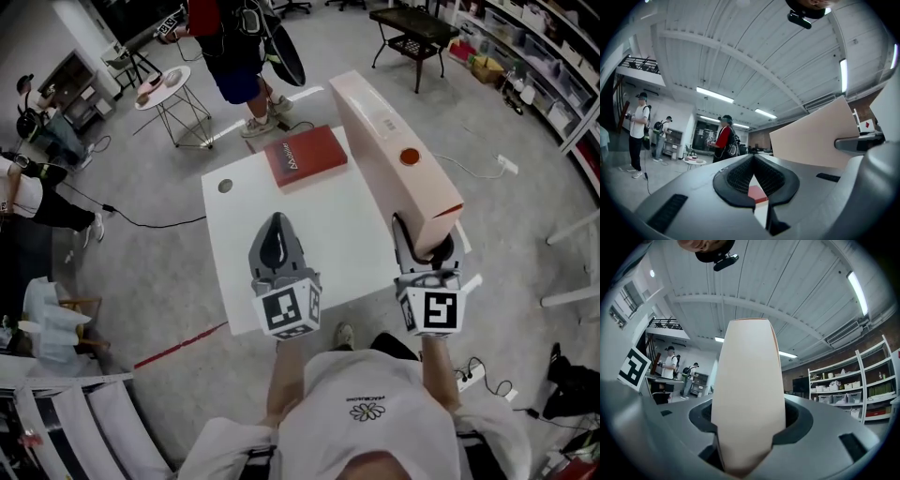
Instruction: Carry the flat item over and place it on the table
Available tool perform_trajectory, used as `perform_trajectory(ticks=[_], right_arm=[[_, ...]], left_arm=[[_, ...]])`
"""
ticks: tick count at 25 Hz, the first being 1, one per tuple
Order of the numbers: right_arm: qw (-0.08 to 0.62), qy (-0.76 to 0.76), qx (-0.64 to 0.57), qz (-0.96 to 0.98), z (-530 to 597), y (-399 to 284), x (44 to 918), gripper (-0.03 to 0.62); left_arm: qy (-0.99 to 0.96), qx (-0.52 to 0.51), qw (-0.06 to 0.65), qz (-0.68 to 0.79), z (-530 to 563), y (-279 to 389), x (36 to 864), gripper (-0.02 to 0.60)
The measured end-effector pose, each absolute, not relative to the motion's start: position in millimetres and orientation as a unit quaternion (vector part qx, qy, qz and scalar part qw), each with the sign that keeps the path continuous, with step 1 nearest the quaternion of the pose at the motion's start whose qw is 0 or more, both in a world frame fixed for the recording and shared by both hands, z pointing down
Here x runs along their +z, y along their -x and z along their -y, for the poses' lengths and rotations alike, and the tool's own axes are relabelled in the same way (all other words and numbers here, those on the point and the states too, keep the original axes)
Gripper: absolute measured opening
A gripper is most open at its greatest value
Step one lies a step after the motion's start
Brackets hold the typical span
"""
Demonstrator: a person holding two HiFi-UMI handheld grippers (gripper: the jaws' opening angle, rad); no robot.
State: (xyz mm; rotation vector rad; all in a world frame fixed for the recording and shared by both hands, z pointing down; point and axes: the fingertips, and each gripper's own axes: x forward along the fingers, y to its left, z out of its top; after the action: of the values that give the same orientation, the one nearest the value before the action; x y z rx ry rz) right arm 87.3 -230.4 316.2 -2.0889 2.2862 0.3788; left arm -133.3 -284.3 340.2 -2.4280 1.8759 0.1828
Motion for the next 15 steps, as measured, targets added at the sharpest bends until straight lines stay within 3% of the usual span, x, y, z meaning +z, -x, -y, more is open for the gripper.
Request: perform_trajectory(ticks=[15], right_arm=[[0.009,0.643,0.141,-0.753,274,-82,321,0.282]], left_arm=[[0.753,0.052,0.024,-0.655,305,139,346,0.015]])
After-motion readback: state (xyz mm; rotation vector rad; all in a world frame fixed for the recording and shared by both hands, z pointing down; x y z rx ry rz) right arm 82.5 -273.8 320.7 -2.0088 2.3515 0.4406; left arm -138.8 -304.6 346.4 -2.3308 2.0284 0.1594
